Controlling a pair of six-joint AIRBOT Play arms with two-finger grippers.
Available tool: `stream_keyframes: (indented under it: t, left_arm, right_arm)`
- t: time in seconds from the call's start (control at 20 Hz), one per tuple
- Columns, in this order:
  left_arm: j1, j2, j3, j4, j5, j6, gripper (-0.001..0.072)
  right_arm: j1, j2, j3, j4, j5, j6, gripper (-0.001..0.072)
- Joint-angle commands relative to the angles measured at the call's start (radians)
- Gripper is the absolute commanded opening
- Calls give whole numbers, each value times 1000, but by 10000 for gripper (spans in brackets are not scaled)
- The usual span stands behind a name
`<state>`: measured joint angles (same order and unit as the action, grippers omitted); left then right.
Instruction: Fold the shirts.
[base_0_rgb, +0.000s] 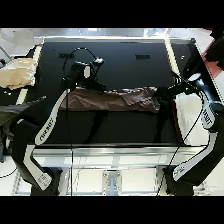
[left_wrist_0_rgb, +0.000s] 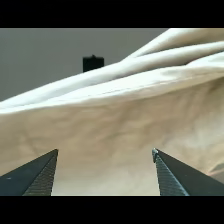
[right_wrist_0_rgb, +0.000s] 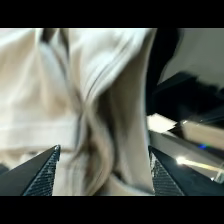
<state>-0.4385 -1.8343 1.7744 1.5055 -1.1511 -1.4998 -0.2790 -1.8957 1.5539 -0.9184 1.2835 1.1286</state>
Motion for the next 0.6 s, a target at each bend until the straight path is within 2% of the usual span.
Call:
stream_keyframes:
  t: [0.0,0.35,0.55]
  left_arm:
    - [-2,-12,6,-19,-11,2,650]
    - [-2,-12,6,-78,18,1,650]
    - [-1,-12,6,-78,19,4,650]
  right_arm:
    - [-1,-12,14,31,-64,-11,625]
    - [12,-18,14,26,-69,20,617]
    - [26,-68,14,37,30,33,617]
